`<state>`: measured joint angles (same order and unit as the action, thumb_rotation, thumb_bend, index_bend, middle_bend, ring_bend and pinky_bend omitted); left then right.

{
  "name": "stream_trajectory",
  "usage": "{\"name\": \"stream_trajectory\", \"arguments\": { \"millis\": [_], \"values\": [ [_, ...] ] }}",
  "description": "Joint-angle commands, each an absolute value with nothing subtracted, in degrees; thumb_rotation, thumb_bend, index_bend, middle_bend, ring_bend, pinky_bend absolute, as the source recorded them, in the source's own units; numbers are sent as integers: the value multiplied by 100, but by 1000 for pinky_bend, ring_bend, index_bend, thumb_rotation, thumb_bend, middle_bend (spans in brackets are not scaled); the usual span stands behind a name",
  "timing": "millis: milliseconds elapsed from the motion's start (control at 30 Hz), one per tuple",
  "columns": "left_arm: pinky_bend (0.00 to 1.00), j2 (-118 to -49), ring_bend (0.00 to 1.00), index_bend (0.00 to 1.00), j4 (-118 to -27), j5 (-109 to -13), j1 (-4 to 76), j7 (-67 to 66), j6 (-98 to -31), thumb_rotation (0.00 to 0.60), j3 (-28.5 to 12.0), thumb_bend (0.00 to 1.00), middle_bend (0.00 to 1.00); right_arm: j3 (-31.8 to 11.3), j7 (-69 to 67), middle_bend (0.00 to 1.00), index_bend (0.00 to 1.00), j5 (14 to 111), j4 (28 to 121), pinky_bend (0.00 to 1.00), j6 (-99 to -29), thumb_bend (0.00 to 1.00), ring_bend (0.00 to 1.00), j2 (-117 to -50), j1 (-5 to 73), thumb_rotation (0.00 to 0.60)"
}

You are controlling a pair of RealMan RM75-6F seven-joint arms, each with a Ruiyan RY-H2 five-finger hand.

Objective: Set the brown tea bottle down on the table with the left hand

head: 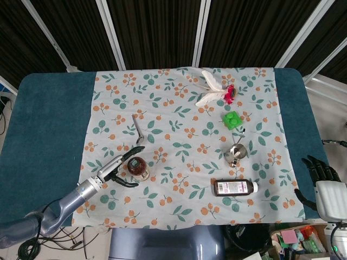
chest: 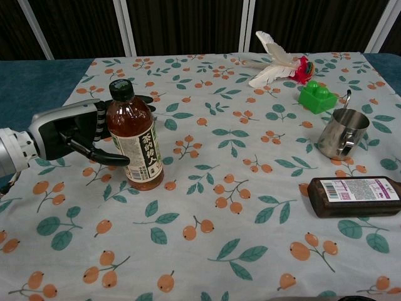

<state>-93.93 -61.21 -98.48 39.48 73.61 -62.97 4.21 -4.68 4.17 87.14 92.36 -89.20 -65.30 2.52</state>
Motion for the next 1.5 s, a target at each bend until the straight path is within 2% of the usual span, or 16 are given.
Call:
{"name": "stream_trajectory", "arguments": {
  "millis": [33, 667, 900, 1033, 1100, 1200, 1333, 1500],
  "values": [
    [0, -9436, 0, 0, -6053, -9854, 3966, 7432, -6349, 600, 456, 135, 18, -464, 421, 92, 151, 8731, 9231, 186, -8926, 146, 125, -6531, 254, 600],
    [0, -9567, 0, 0, -5969, -9758, 4065, 7425, -6433, 600, 502, 140, 32, -478, 394, 92, 151, 8698, 9237, 186, -8908, 146, 125, -6528, 255, 600],
    [0, -9667, 0, 0, -5873, -9683, 4109, 7457, -6373, 600, 490, 190, 58, -476, 391, 92, 151, 8700, 9242, 186, -8896, 146, 125, -6522, 260, 600],
    [29, -9743, 16, 2, -5794, -9646, 4129, 7433, -6345, 600, 479, 287, 109, -477, 379, 92, 151, 8692, 9246, 186, -8891, 146, 125, -6520, 260, 600],
    [75, -9789, 61, 11, -5731, -9619, 4138, 7367, -6311, 600, 471, 354, 145, -473, 370, 92, 151, 8687, 9249, 186, -8876, 147, 125, -6515, 261, 600],
    [125, -9862, 115, 26, -5642, -9580, 4144, 7189, -6246, 600, 469, 387, 178, -455, 369, 92, 151, 8700, 9267, 186, -8857, 146, 126, -6497, 262, 600],
    [132, -9956, 123, 41, -5569, -9510, 4142, 7007, -6182, 600, 446, 429, 193, -453, 359, 92, 151, 8698, 9278, 186, -8852, 147, 126, -6489, 262, 600],
    [209, -10046, 199, 147, -5514, -9446, 4160, 6898, -6127, 600, 406, 539, 273, -452, 321, 92, 151, 8675, 9300, 185, -8819, 152, 126, -6465, 267, 600]
  ]
}}
